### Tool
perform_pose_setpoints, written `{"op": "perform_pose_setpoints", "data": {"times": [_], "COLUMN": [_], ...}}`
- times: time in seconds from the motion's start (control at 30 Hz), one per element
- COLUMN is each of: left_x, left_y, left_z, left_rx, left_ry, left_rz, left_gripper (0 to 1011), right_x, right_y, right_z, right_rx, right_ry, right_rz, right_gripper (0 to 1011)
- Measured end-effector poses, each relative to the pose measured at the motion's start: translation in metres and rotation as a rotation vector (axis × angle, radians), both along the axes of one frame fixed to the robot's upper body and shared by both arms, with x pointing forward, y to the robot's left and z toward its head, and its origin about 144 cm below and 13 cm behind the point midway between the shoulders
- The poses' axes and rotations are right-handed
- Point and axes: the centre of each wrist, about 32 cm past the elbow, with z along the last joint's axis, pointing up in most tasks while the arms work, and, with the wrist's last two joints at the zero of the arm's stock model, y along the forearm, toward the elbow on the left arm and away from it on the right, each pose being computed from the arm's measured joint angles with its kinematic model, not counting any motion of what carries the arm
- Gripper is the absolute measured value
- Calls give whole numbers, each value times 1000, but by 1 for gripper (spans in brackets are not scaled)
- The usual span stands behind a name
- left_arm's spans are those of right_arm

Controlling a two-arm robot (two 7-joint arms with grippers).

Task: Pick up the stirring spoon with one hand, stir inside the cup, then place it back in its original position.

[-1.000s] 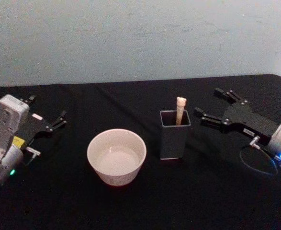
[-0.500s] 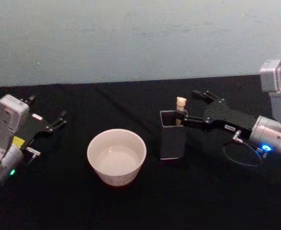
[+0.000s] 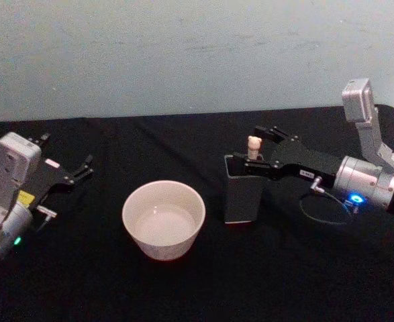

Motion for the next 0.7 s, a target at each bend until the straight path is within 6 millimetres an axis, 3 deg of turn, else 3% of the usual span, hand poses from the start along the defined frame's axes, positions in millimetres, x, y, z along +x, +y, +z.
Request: {"op": "perform_pose_setpoints", "data": {"times": [0.7], "left_x": [0], "left_y": [0], "left_z": [0], "left_rx": [0], "left_ry": [0], "left_rz": [0], "left_gripper": [1001], "right_x": [3], "right_y": [2], "right_z": [0], "right_rx": [-7], "right_ry": [4], "right_rz": [9], "right_gripper": [982]}}
